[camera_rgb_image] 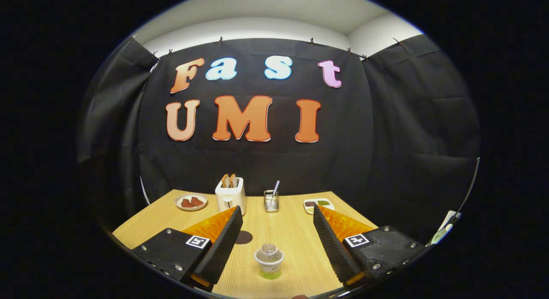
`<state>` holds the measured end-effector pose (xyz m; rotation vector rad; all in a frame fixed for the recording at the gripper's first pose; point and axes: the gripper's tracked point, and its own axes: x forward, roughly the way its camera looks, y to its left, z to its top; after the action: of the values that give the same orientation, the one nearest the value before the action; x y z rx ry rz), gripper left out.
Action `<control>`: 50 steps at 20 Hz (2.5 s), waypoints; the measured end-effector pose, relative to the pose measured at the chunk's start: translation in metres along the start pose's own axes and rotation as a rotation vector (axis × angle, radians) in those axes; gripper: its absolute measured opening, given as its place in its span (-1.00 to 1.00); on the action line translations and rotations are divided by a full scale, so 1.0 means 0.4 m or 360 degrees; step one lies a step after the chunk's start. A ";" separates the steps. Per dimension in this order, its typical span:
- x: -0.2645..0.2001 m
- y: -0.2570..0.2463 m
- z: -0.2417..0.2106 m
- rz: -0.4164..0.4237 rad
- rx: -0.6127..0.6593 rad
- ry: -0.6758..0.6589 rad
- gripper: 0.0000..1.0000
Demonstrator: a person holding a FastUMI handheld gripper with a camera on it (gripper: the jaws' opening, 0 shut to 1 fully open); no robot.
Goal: Take the bottle from table, then pour the juice into the cup, finally place the bottle on the coaster
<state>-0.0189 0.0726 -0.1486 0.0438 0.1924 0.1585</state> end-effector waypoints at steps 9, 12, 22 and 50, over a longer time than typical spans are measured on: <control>0.031 0.013 -0.273 0.0013 0.0068 0.0343 0.98; 0.046 0.018 -0.333 0.0021 0.0059 0.0408 0.97; 0.124 0.058 -0.488 0.0085 0.0033 0.0577 0.98; 0.128 0.307 -0.300 0.0132 -0.1192 0.0475 0.16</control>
<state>-0.0114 0.2054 -0.2689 -0.7214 0.4185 0.3115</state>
